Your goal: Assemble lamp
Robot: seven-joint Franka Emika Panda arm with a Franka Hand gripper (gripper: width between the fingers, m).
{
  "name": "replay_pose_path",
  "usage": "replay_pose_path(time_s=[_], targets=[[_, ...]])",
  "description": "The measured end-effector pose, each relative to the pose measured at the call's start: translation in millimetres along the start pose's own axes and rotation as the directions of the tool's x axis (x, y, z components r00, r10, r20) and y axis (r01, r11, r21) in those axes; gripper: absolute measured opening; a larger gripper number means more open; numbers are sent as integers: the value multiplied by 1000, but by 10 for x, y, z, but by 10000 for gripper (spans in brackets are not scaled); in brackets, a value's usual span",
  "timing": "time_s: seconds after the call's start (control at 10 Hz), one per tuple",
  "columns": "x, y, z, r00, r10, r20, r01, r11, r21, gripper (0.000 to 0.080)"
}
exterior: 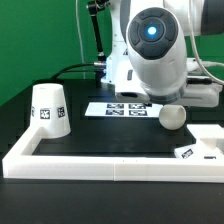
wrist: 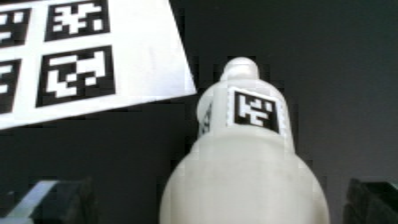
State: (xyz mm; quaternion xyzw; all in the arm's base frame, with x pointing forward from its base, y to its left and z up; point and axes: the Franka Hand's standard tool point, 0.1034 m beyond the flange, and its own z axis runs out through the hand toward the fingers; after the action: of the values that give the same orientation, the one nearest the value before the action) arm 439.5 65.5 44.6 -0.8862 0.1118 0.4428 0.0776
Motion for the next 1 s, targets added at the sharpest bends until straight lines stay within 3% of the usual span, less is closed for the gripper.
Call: replay_pose_path(time_s=[0.4,1.0], targets=[[37,-47,67,1000,-12,-8,11,1000,-18,698],[196,-37,206,999,-5,-47,4,1000,-20,698]])
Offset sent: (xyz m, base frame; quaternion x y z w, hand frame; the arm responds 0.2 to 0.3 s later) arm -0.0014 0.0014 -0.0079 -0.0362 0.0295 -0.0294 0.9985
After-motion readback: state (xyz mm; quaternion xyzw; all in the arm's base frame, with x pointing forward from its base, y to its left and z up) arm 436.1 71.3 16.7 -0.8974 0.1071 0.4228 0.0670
